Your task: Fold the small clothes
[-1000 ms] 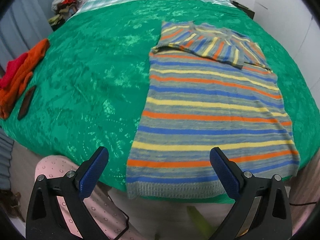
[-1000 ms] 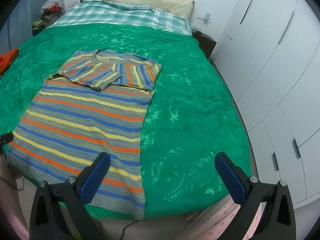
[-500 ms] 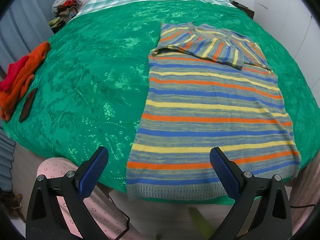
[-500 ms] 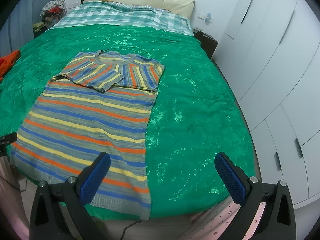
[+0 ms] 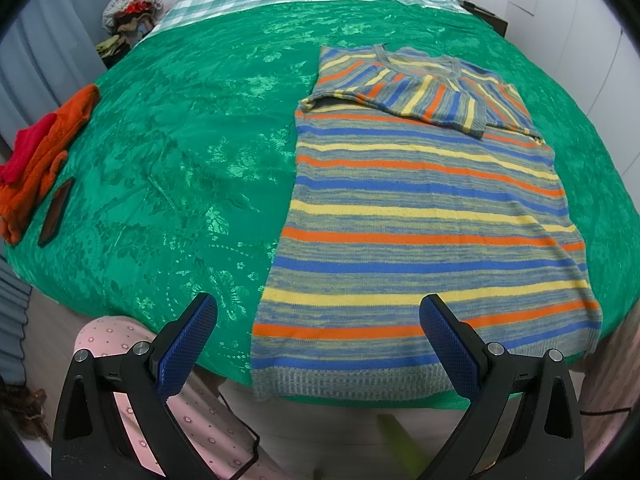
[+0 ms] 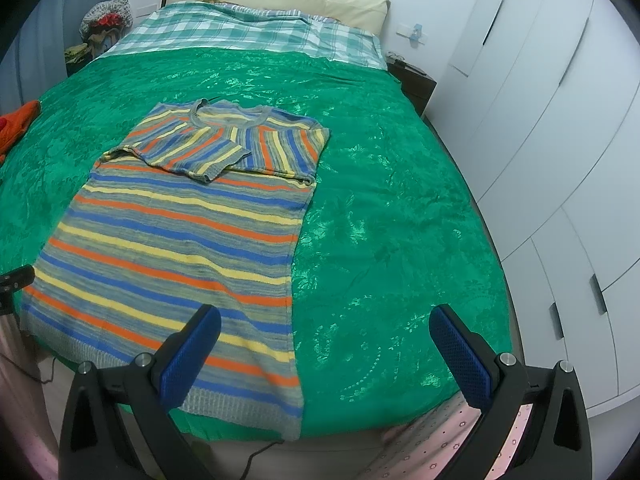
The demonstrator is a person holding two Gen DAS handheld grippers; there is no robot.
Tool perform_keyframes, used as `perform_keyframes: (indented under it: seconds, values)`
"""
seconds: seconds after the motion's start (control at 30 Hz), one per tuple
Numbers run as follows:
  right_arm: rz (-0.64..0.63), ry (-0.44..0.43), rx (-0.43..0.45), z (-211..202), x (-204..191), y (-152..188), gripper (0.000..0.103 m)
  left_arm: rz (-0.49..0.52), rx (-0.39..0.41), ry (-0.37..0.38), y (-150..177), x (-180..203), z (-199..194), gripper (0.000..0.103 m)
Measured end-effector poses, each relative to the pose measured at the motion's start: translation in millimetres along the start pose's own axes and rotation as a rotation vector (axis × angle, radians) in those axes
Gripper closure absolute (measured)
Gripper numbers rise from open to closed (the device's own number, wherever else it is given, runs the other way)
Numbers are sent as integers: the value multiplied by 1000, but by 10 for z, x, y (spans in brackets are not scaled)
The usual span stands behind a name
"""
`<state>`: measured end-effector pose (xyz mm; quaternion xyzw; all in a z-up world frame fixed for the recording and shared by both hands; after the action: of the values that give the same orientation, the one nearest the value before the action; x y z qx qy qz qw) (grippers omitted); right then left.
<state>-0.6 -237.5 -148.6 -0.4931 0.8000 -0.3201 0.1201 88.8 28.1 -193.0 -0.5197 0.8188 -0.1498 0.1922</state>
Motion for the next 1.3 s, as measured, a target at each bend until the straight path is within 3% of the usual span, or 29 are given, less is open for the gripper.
perform_keyframes:
  seconds: [0.83, 1.0, 1.1, 1.2, 1.3]
  values:
    - [-11, -2, -1, 27, -53, -33, 0, 12, 3, 0, -32, 20, -10, 2]
    - [-31, -25, -24, 97, 74, -48, 0, 41, -60, -22, 67, -158, 199, 1]
    - [90, -61, -136, 336, 513, -67, 0, -31, -179, 39, 280, -360, 497, 2]
    - [265, -188, -388, 767, 868, 97, 0, -24, -248, 87, 431, -337, 662, 4]
    - [323, -349, -614, 1055, 736, 462, 2, 31, -268, 142, 462, -168, 728, 22]
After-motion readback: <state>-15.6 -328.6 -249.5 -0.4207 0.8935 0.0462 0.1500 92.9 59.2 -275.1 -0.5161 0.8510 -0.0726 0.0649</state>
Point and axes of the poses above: each gripper's, at about its wrist camera, not at the fingertips, and z roughly the way its jaws point, x to its right, y to its underside, the point moved 4 cm from there along z, roughly the way its jaws point, and after that the axes turned 13 degrees about z, right-handed, at the moved point
